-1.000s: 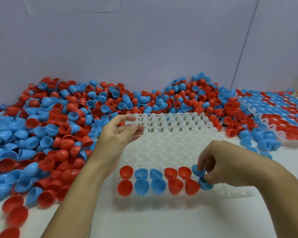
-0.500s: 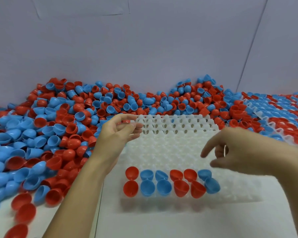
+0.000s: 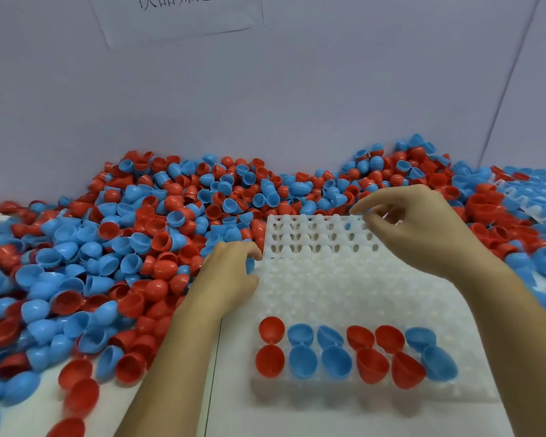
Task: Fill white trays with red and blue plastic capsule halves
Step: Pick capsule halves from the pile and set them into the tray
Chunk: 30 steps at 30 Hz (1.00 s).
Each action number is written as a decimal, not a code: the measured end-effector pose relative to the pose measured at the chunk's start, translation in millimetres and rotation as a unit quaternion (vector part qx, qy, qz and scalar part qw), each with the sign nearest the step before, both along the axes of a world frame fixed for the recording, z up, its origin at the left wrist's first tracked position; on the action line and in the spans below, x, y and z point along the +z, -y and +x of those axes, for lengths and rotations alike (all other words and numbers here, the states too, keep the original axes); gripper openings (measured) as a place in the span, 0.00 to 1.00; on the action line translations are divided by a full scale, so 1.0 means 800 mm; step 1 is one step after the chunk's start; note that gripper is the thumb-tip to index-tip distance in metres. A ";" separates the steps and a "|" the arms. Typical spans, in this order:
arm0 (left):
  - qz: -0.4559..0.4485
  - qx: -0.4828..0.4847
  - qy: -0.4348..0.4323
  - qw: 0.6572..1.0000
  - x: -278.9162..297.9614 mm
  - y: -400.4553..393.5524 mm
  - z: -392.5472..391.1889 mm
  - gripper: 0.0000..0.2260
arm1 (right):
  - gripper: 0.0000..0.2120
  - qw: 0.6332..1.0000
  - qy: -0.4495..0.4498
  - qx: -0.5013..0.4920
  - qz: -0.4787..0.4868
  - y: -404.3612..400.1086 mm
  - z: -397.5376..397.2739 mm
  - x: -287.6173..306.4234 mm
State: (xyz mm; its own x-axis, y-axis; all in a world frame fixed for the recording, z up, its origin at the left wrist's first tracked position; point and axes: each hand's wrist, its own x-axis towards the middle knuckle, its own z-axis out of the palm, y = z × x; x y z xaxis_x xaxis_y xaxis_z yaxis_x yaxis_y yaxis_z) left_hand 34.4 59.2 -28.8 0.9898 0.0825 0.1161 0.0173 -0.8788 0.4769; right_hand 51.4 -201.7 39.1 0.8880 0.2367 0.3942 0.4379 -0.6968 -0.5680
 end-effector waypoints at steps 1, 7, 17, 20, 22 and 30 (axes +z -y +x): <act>0.014 0.016 0.001 1.000 -0.001 0.002 -0.001 0.14 | 0.11 1.000 0.013 -0.008 0.007 0.002 0.001 0.000; -0.031 0.010 0.050 0.998 0.027 -0.001 -0.007 0.05 | 0.11 0.997 0.033 -0.017 0.064 0.009 0.004 -0.009; -0.740 0.174 0.219 0.612 0.074 -0.061 -0.022 0.18 | 0.11 0.999 -0.015 -0.014 0.049 0.006 0.004 -0.020; -0.503 0.195 0.133 0.831 0.047 -0.043 -0.011 0.06 | 0.12 0.998 -0.013 -0.013 0.057 0.007 0.003 -0.019; -0.268 0.148 0.121 0.944 0.035 -0.038 -0.003 0.06 | 0.12 0.998 -0.014 -0.013 0.055 0.008 0.002 -0.019; 0.112 0.033 -0.076 0.990 0.017 -0.025 -0.008 0.15 | 0.11 0.999 -0.020 -0.011 0.036 0.003 0.003 -0.023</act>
